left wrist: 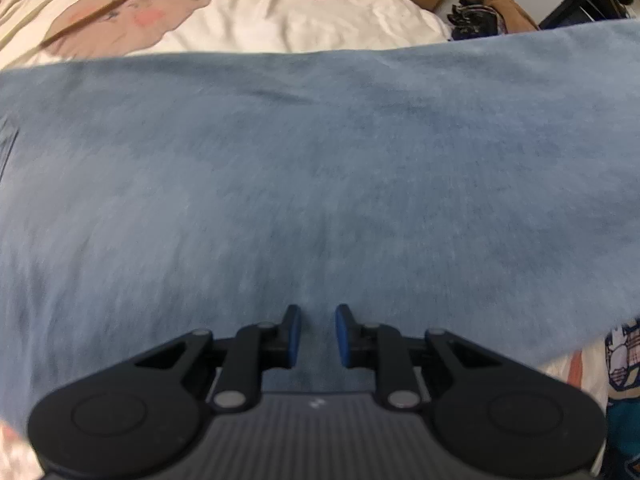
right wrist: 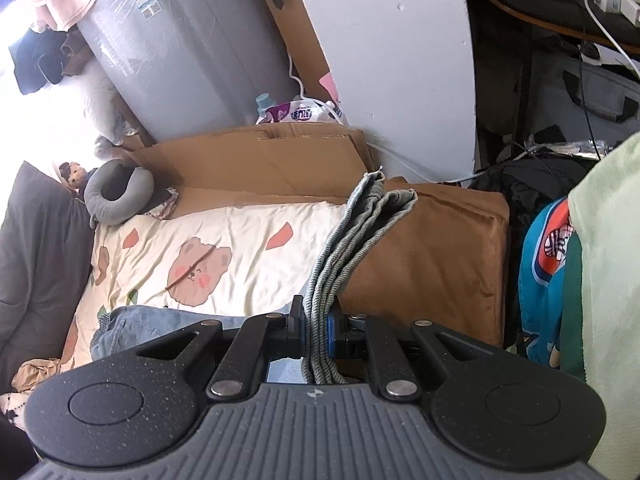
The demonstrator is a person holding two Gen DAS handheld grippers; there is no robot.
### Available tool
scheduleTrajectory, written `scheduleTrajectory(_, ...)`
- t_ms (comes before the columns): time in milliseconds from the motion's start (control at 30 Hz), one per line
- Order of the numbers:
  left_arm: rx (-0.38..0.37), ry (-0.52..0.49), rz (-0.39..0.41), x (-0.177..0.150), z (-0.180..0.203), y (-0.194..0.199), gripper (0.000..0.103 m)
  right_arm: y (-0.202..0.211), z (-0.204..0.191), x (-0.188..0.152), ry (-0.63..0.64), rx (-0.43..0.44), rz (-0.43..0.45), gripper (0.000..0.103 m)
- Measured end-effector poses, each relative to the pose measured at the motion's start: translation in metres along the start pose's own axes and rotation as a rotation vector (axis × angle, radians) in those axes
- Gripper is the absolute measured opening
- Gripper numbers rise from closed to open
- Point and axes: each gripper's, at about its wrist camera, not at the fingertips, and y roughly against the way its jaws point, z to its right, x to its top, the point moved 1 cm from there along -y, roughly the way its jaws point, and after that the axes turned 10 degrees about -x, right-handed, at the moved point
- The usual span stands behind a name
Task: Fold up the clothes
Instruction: 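Hold the folded jeans edge closed in the right gripper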
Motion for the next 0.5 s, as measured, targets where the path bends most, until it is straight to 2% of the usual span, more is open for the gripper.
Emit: scheduleTrajectory(500, 0.020, 0.039, 0.073, 0.084, -0.035, -0.024, 0.016, -0.005, -0.017, 0.006, -0.007, 0.013, -0.003, 0.009)
